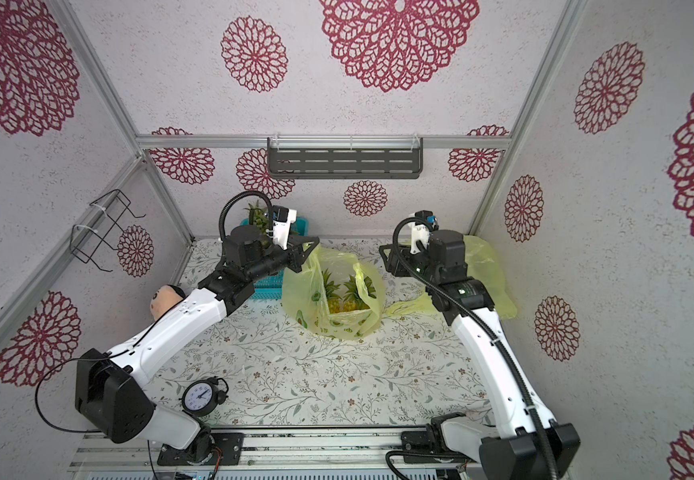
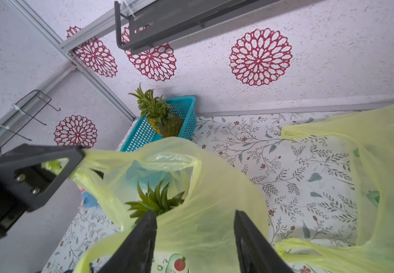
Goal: Place the pineapple into a plastic bag & tie a knot
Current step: Adjust the plastic bag at the center of the board, then cross the plastic bag at the center of the board.
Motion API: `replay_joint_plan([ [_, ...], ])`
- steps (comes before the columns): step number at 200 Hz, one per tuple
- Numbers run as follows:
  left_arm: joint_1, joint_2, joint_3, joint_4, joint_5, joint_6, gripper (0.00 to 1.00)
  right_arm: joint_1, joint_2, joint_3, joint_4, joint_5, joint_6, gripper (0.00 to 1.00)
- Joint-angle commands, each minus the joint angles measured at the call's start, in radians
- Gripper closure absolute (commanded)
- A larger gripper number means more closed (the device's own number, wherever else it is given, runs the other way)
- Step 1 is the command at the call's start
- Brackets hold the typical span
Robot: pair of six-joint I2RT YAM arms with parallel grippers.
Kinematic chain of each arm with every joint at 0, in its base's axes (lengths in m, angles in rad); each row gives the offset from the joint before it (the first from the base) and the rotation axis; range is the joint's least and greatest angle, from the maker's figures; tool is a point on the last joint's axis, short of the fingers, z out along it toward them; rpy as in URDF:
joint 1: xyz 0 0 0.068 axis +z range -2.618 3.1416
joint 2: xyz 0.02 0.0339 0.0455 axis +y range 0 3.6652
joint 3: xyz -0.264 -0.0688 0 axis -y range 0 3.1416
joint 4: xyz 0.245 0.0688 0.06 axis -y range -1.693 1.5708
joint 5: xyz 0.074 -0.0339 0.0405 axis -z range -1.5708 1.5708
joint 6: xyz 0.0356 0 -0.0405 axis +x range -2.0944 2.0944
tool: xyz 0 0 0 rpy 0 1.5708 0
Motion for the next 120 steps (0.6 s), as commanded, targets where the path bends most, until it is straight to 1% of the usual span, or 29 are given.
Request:
replay_joint_plan([
  [1, -0.004, -0.037, 0.015, -0.011, -0.002, 0.009, 1.0, 0.001, 0.082, 0.102, 0.04, -0.102, -0.034, 0.48],
  [15, -0.006, -0.046, 0.022, -0.011, 0.009, 0.009, 1.0, 0.014, 0.126, 0.126, 0.047, -0.172, -0.055, 0.49],
  [39, -0.005, -0.045, 0.04, -0.014, 0.027, 0.008, 1.0, 0.054, 0.171, 0.148, 0.058, -0.256, -0.1, 0.49],
  [87, -0.006, 0.033, 0.128, -0.08, 0.041, -0.025, 1.0, 0.142, 0.211, 0.14, 0.053, -0.364, -0.227, 0.49],
  [114, -0.006, 0.074, 0.184, -0.123, 0.063, -0.041, 1.0, 0.177, 0.218, 0.124, 0.066, -0.355, -0.3, 0.4],
  [120, -0.005, 0.08, 0.193, -0.132, 0.067, -0.044, 0.99, 0.185, 0.219, 0.118, 0.08, -0.346, -0.316, 0.37],
])
